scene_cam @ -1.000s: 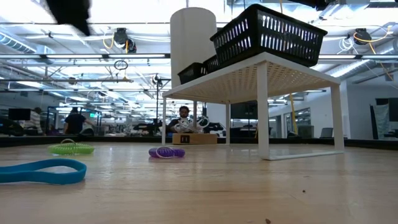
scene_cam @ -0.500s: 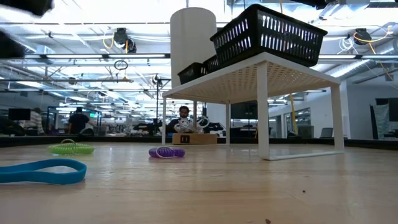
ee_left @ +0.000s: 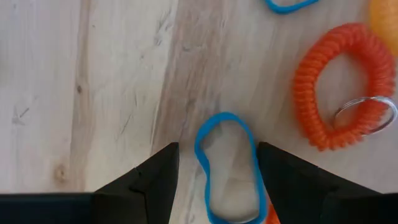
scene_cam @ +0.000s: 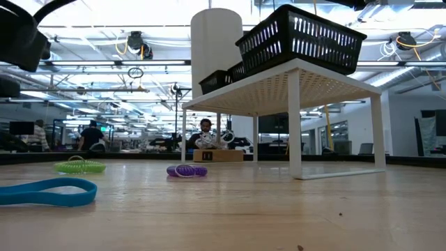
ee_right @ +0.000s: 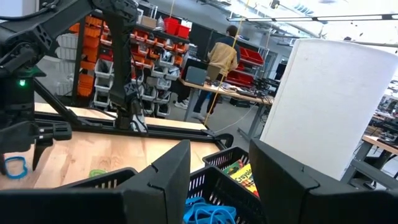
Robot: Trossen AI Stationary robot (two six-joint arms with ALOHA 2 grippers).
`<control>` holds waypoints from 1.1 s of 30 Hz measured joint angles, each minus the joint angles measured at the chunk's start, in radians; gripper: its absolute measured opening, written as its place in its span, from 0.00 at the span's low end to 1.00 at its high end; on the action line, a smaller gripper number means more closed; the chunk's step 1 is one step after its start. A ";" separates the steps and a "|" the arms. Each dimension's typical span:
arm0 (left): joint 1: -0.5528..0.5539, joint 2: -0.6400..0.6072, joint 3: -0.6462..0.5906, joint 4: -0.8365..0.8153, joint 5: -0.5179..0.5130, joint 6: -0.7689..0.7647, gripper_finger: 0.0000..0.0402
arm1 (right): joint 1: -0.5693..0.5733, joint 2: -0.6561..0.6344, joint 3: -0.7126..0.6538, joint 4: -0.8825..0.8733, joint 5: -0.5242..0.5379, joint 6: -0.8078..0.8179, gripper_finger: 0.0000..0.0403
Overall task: Pick & Place Office Desk Supplies
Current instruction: Put the blue rubber band into the middle black bin on the shelf
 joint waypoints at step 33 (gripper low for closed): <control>0.038 -0.007 -0.078 0.166 -0.020 -0.045 0.07 | 0.000 0.000 0.000 -0.033 0.000 0.027 0.39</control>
